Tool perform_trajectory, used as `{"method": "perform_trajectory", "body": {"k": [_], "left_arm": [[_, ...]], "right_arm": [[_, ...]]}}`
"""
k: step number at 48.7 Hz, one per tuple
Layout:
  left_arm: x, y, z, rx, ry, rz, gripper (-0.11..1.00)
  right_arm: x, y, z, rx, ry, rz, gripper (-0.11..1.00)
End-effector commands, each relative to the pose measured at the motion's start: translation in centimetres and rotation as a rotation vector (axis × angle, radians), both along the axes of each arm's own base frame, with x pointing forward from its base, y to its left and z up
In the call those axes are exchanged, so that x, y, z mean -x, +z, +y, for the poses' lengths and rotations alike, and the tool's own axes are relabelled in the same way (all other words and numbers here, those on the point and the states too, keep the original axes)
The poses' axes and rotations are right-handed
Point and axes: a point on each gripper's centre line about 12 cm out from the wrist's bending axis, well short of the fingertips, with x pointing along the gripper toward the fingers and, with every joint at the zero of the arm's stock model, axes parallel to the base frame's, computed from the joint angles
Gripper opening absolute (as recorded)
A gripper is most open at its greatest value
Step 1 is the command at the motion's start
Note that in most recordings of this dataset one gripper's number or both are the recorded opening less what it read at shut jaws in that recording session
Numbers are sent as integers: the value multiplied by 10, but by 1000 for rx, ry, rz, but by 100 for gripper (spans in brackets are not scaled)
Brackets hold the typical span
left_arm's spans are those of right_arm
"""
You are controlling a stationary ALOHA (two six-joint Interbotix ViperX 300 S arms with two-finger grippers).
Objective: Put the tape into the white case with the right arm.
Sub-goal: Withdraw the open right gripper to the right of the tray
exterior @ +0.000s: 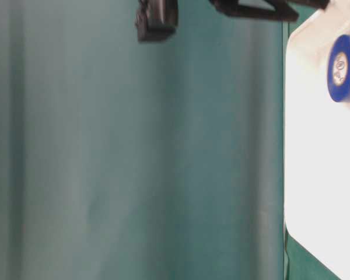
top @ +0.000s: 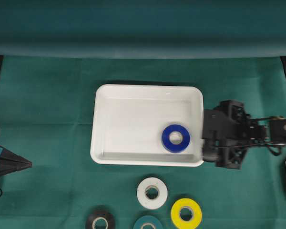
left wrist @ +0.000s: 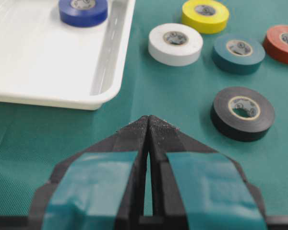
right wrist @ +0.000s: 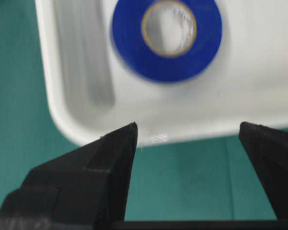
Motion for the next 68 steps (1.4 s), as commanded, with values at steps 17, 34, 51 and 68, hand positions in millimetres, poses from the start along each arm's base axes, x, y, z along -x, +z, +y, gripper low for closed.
{"method": "perform_trajectory", "body": {"k": [17,34,51,68], "left_arm": [[-1,5,0,-2,1,-11,0],[-2,6,1,0,8,-12,0],[-1,5,1,1,8,-11,0],[-1,5,1,-2,9,-11,0]], "right_arm": [[86,13,16,9,-59,-127,58],[108,31,21,34,-59,-267,56],[95,20,35,-9,12,-186,56],[89,18,74,-51,212,-176,56]]}}
